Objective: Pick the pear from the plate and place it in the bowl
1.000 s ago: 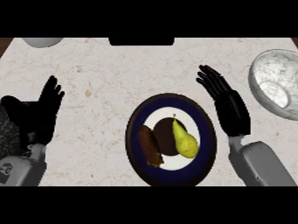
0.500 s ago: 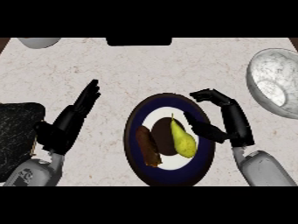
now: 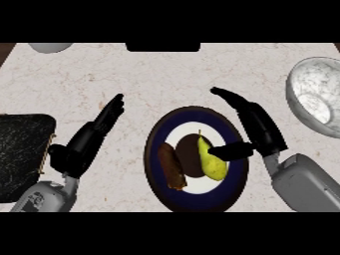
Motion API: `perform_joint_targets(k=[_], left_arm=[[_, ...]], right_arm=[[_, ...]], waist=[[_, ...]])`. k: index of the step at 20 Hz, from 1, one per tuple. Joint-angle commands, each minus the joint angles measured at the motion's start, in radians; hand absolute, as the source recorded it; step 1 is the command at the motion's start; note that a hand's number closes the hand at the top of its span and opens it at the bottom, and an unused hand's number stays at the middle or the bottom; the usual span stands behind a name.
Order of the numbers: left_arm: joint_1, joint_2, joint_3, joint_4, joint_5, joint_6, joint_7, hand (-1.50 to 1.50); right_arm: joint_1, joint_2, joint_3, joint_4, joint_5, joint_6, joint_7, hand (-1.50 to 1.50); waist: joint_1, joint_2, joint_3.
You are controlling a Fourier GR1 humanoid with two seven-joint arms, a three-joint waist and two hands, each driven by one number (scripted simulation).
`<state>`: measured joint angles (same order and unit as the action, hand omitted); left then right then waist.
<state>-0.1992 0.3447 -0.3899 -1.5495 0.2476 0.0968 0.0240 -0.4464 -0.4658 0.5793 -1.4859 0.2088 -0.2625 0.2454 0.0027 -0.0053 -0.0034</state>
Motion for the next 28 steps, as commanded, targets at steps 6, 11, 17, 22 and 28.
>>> perform_joint_targets(k=[6,11,17,22,28], left_arm=[[0.001,-0.013,-0.006,0.015,-0.005,-0.017,-0.014,0.00],[0.019,-0.003,0.008,0.008,0.000,-0.035,-0.018,0.00],[0.025,-0.022,0.014,0.009,-0.025,-0.036,-0.014,0.00],[0.058,-0.004,0.054,-0.035,-0.021,-0.053,-0.011,0.00],[-0.003,-0.055,0.056,-0.003,-0.053,-0.044,0.028,0.00]], right_arm=[[-0.205,-0.118,0.141,-0.023,-0.081,0.550,0.432,-1.50],[-0.316,-0.030,0.108,-0.116,-0.275,0.743,0.764,-1.50],[-0.366,0.067,0.108,-0.001,-0.336,0.781,0.884,-1.50],[-0.364,0.139,0.133,-0.028,-0.320,0.726,0.966,-1.50],[-0.331,0.141,0.167,-0.088,-0.221,0.694,0.954,-1.50]], waist=[[0.015,0.001,-0.003],[0.002,-0.003,0.000],[0.002,0.004,0.002],[0.001,0.002,0.003],[-0.005,0.003,0.003]])
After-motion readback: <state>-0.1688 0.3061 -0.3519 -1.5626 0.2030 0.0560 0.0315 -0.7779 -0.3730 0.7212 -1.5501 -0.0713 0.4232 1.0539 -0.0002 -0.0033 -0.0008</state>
